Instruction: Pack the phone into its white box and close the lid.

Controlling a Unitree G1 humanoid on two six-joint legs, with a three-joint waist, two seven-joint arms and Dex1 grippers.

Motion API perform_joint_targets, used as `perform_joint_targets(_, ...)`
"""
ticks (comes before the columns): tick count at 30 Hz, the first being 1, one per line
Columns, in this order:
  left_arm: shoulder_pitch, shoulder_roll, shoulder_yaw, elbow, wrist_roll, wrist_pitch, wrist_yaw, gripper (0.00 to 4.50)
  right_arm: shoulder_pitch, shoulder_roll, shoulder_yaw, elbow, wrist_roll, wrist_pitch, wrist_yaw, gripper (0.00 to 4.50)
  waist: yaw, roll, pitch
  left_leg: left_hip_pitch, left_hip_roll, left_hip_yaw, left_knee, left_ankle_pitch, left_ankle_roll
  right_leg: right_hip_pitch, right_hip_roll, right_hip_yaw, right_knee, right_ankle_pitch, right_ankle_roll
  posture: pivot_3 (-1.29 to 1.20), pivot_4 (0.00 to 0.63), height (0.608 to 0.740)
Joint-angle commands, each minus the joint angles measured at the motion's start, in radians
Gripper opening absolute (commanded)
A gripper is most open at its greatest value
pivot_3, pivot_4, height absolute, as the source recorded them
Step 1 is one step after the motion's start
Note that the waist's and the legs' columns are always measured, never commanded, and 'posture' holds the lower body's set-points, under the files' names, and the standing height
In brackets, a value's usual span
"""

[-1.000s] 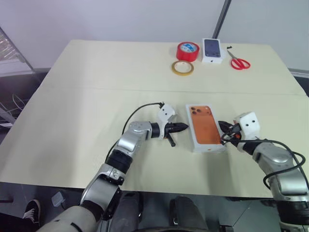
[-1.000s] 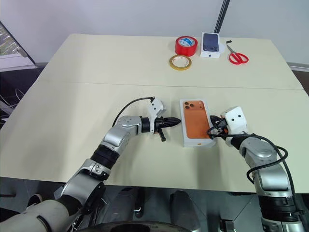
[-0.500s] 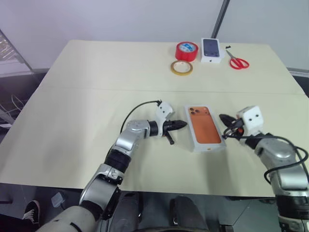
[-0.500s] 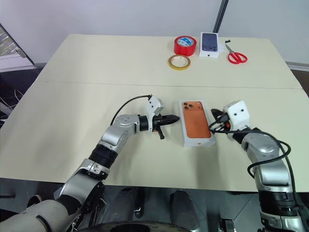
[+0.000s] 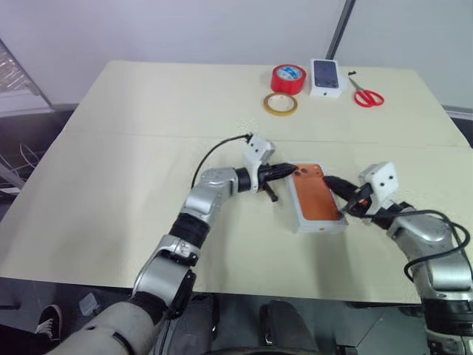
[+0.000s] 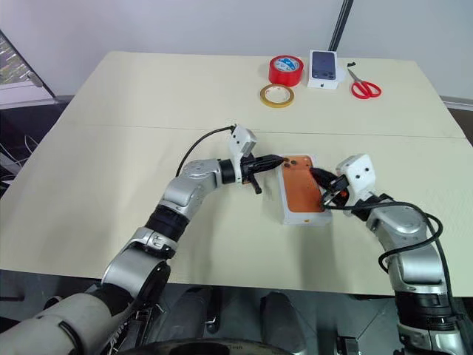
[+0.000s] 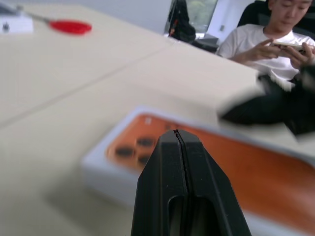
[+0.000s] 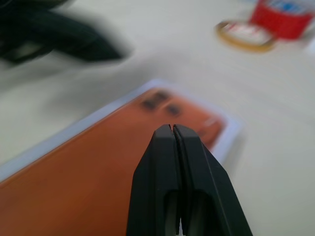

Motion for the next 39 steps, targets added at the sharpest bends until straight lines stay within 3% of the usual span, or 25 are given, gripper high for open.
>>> perform_joint_targets(1,-0.011,-0.021,-0.011,0.041,0.025,-0.037,0.002,0.0,0.086,-0.057,0.032,-0.069,-0.006,0.018,0.074,0.06,-0.001,0.0,0.0,0.0,0.0,0.0,0.0,0.0,0.0,0.0,0.0,0.0,0.0,0.0,0.0,0.0,0.15,0.74)
perform_joint_targets(9,0.036,0.0,-0.103,0.132,0.146,-0.051,0.007,0.0,0.118,-0.066,0.084,-0.095,-0.069,-0.007,0.051,0.06,-0.009,-0.001,-0.001,0.004,0.002,0.0,-0.001,0.0,0.0,0.003,0.003,0.0,0.0,0.0,0.0,0.0,0.15,0.74)
perform_joint_targets(17,0.038,0.033,-0.038,0.093,0.1,-0.012,-0.022,0.0,0.039,-0.019,0.051,-0.07,-0.023,0.04,0.01,0.06,-0.009,-0.002,-0.002,0.008,0.002,-0.001,-0.001,0.0,0.0,0.007,0.001,0.001,-0.001,0.0,0.0,0.0,0.15,0.74)
perform_joint_targets(21,0.098,0.114,0.035,-0.123,0.008,0.035,-0.081,1.21,-0.042,0.023,-0.03,-0.069,0.131,0.107,0.025,1.28,-0.018,0.0,-0.001,0.007,0.002,0.0,-0.002,0.0,0.0,0.006,-0.001,0.001,0.0,0.0,0.0,0.0,0.15,0.74)
perform_joint_targets(27,0.217,0.367,0.163,-0.42,-0.081,0.134,-0.121,4.31,-0.102,-0.017,-0.077,-0.015,0.161,0.081,0.083,4.44,-0.023,0.0,-0.001,0.003,0.002,-0.001,-0.001,0.0,-0.001,0.002,-0.001,0.001,0.0,0.0,0.0,0.0,0.15,0.74)
perform_joint_targets(35,0.481,0.621,0.328,-0.613,-0.196,0.237,-0.179,4.31,-0.136,-0.116,-0.095,0.132,0.15,0.012,0.235,4.44,-0.024,0.0,-0.001,0.003,0.002,-0.001,-0.001,0.0,-0.001,0.003,-0.003,0.001,0.0,0.0,0.0,0.0,0.15,0.74)
perform_joint_targets(39,0.577,0.68,0.375,-0.669,-0.234,0.281,-0.16,4.31,-0.15,-0.151,-0.095,0.214,0.138,-0.028,0.29,4.44,-0.027,0.0,0.0,0.003,0.002,-0.001,-0.002,0.0,-0.001,0.002,-0.003,0.001,0.0,0.0,-0.001,0.0,0.15,0.74)
